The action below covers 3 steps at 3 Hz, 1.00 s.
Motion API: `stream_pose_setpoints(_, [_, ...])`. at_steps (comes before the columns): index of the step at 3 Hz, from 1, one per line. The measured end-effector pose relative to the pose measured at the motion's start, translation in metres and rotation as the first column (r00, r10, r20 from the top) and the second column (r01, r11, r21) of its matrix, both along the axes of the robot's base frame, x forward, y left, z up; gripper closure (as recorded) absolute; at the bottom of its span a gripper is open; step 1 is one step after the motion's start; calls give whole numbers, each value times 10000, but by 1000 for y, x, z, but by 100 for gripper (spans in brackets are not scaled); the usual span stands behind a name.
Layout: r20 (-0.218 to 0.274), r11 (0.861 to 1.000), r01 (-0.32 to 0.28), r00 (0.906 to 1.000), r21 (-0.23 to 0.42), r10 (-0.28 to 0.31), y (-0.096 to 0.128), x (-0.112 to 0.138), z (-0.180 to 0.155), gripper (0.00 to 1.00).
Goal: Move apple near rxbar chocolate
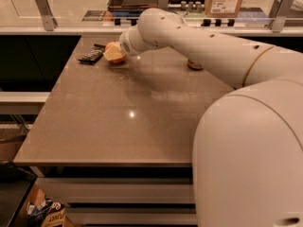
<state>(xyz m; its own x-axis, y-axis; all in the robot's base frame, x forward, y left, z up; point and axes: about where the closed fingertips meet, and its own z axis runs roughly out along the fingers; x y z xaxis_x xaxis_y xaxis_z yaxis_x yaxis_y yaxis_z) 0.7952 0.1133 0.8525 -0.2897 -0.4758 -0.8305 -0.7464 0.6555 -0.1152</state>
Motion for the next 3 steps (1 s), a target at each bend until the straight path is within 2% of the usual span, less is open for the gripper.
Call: stream_pose_setpoints(3, [-69, 10000, -79, 9999, -16, 78, 6, -1, -5, 13])
